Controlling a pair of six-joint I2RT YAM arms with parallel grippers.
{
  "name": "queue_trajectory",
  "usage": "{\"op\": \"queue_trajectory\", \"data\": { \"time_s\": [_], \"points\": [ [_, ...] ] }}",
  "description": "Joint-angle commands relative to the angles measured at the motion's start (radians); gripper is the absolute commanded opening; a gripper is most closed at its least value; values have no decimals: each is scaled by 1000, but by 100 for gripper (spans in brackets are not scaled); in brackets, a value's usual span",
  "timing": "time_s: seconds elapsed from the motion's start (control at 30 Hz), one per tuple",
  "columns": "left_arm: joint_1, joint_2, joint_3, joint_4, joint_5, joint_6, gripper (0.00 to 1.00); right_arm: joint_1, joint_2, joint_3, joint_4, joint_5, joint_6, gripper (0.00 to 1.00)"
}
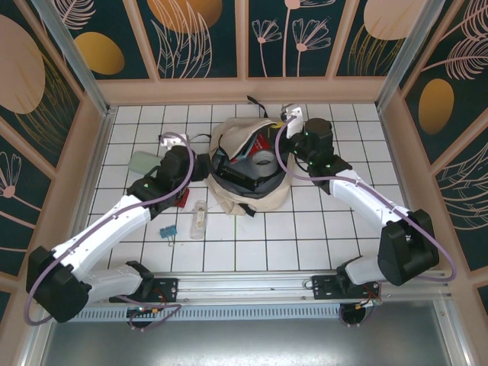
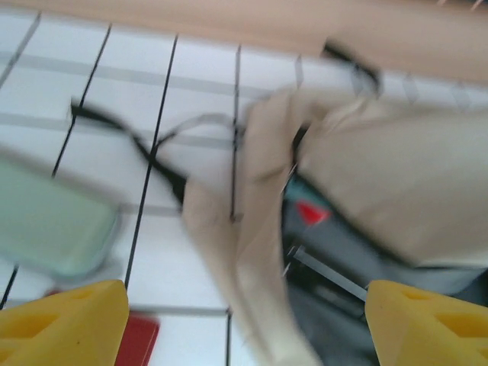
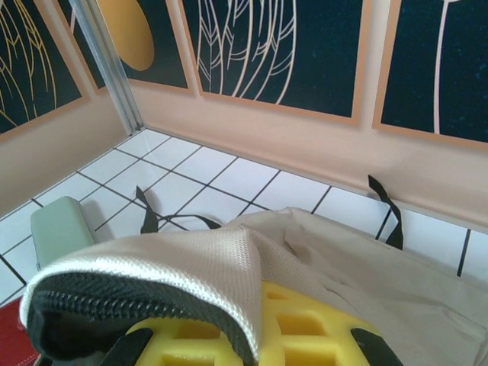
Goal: Pack the student bag
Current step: Pass the student bag at the center of the table, then pick up the pencil case from the bottom-center of the table.
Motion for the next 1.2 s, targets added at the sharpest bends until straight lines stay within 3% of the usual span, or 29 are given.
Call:
{"op": "queue_trajectory", "data": {
  "time_s": [0.0, 0.13, 0.4, 0.6, 0.93, 1.17],
  "points": [
    [4, 51, -64, -118, 35, -104, 75, -2, -62, -10, 100, -4, 25, 0],
    [-8, 86, -147, -110, 114, -144, 70, -3, -68, -13, 105, 1, 24, 0],
    [-66, 46, -316, -78, 206, -228, 69, -2, -53, -7, 103, -1, 26, 0],
    [-143, 24, -384, -101, 212, -291, 70, -2, -45, -2, 100, 0, 28, 0],
    [-165, 38, -436, -64, 238, -276, 69, -2, -55, 0, 94, 4, 31, 0],
    [-198, 69, -443, -52, 239, -273, 63, -1, -54, -2, 94, 1, 36, 0]
  ]
}}
